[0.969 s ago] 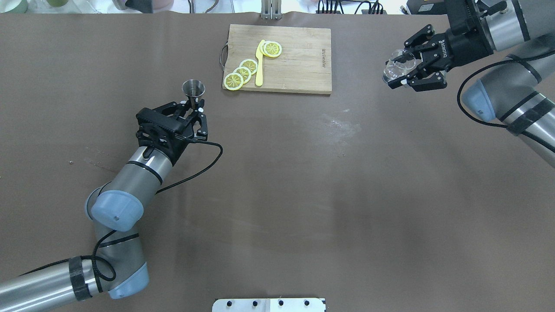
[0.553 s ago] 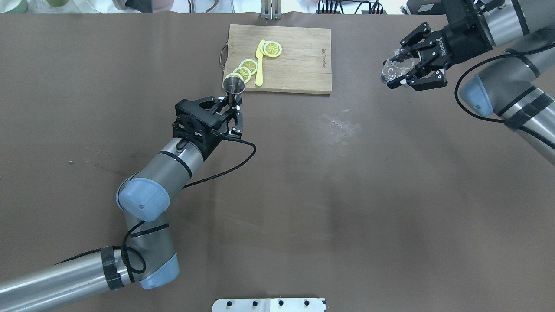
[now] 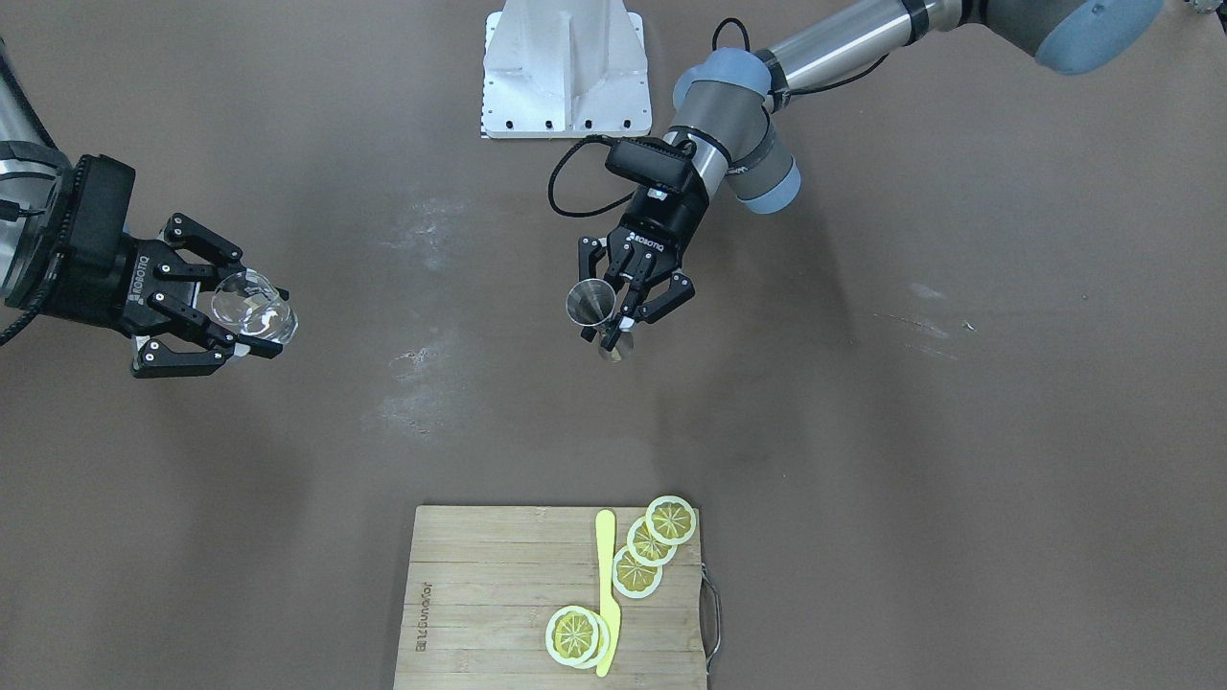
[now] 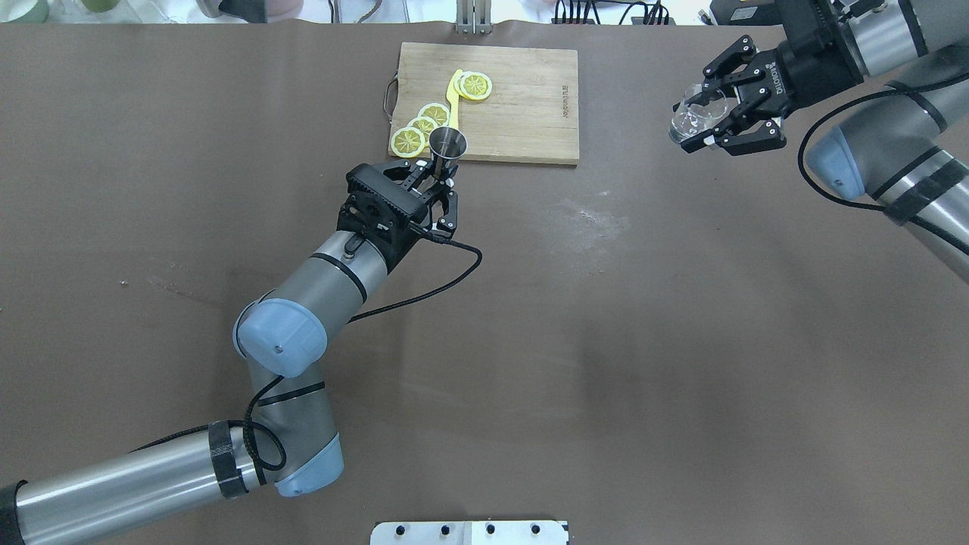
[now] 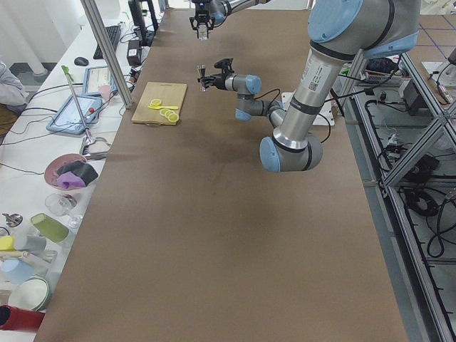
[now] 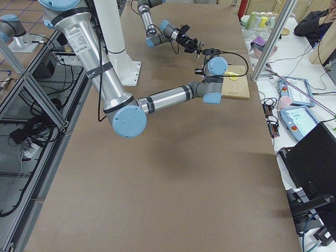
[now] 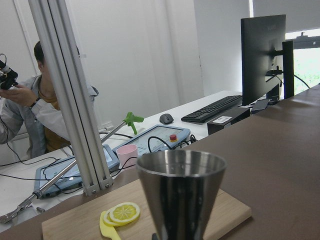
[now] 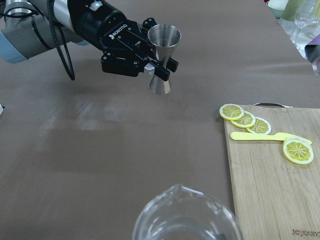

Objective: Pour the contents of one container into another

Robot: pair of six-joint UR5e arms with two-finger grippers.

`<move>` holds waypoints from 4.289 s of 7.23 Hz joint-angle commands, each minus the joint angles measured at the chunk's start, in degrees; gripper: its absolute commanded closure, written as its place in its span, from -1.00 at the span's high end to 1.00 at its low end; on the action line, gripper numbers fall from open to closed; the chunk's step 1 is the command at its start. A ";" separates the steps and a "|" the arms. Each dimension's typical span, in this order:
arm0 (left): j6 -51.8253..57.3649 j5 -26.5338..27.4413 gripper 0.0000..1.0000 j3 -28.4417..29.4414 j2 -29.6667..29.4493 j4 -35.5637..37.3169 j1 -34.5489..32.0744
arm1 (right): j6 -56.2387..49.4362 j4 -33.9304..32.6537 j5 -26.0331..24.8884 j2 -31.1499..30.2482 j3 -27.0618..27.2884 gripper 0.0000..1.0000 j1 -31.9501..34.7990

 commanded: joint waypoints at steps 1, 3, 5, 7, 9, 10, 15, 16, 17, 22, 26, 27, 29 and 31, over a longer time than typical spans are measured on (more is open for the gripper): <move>0.16 -3.66 -1.00 0.12 -1.35 0.02 0.07 | -1.52 -4.45 -0.87 0.45 0.72 -1.00 0.79; 0.16 -5.70 -1.00 0.38 -2.32 0.02 0.07 | -4.24 -13.65 -1.83 2.72 2.82 -1.00 1.50; 0.25 -8.60 -1.00 1.17 -3.46 0.02 0.07 | -4.51 -18.07 -1.93 3.44 6.77 -1.00 1.59; 8.05 -9.05 -1.00 2.92 -5.30 -0.07 0.07 | -4.60 -23.59 -1.58 6.06 7.84 -1.00 1.68; 6.50 -9.14 -1.00 2.93 -5.49 -0.60 0.07 | -4.78 -24.77 -2.11 7.13 8.02 -1.00 0.98; 3.10 -9.23 -1.00 2.93 -5.40 -0.68 0.16 | -4.78 -24.77 -2.19 7.31 8.46 -1.00 0.89; 1.74 -11.78 -1.00 2.93 -7.15 -0.69 1.56 | -14.96 -45.94 -15.46 6.78 19.70 -1.00 -6.05; 1.83 -11.43 -1.00 2.93 -7.16 -0.60 2.18 | -17.58 -49.35 -15.55 6.08 21.89 -1.00 -6.49; 1.83 -11.25 -1.00 2.93 -7.16 -0.60 2.18 | -21.70 -54.86 -15.90 4.16 26.26 -1.00 -6.76; 1.92 -11.16 -1.00 2.93 -7.07 -0.51 2.45 | -31.04 -71.23 -18.54 1.59 34.92 -1.00 -9.93; 2.01 -11.16 -1.00 2.75 -7.07 -0.51 2.45 | -32.90 -77.67 -20.04 6.50 31.59 -1.00 -10.63; 2.01 -11.16 -1.00 2.58 -7.07 -0.51 2.45 | -33.08 -79.68 -20.04 8.78 30.01 -1.00 -10.54; 2.10 -11.07 -1.00 2.49 -6.98 -0.51 2.45 | -34.56 -85.21 -21.60 11.95 29.47 -1.00 -10.54; 2.18 -11.07 -1.00 2.40 -7.07 -0.51 2.45 | -35.63 -90.49 -25.99 14.15 29.64 -1.00 -10.63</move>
